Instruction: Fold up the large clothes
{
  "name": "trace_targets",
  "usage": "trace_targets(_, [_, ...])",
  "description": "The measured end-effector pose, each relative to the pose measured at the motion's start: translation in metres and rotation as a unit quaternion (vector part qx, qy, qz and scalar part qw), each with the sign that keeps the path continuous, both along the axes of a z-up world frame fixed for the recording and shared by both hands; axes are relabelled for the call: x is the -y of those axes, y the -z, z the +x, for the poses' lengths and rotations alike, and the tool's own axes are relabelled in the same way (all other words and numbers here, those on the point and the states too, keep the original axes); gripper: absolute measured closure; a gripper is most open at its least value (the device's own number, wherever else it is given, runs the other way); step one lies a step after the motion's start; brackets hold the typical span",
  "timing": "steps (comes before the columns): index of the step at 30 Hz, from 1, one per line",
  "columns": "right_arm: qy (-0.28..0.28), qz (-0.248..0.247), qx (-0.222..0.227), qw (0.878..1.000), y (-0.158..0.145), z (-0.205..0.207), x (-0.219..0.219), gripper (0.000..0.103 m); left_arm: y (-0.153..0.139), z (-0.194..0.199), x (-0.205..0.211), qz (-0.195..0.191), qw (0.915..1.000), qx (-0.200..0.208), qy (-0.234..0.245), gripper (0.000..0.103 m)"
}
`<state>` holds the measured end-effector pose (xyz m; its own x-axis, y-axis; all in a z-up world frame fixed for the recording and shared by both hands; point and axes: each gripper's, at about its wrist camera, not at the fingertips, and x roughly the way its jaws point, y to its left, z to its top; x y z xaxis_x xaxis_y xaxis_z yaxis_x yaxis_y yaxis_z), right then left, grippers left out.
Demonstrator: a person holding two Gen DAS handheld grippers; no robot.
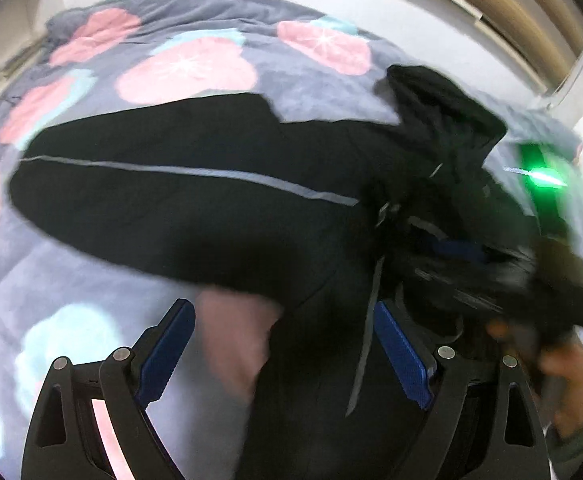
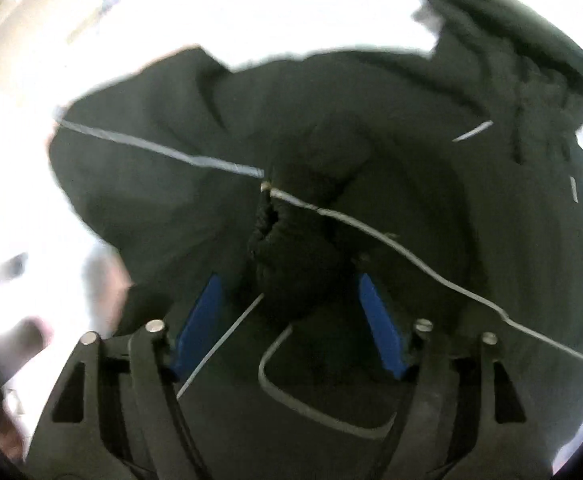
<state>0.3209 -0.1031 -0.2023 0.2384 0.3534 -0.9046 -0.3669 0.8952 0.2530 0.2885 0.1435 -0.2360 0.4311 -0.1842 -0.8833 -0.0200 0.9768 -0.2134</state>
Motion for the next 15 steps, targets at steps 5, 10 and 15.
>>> trace_targets(5, [0.095, -0.017, 0.059, 0.994, -0.031, -0.016, 0.104, 0.032, 0.021, 0.041, 0.034, -0.084, 0.9960, -0.010, 0.031, 0.012])
trace_targets(10, [0.216, -0.089, 0.017, 0.972, 0.005, -0.019, 0.206, 0.039, 0.047, 0.086, 0.072, -0.119, 0.9910, -0.024, 0.056, 0.012])
trace_targets(15, [0.278, -0.091, -0.011, 0.956, 0.024, -0.037, 0.251, 0.045, 0.068, 0.116, 0.099, -0.100, 0.9895, -0.056, 0.088, 0.088])
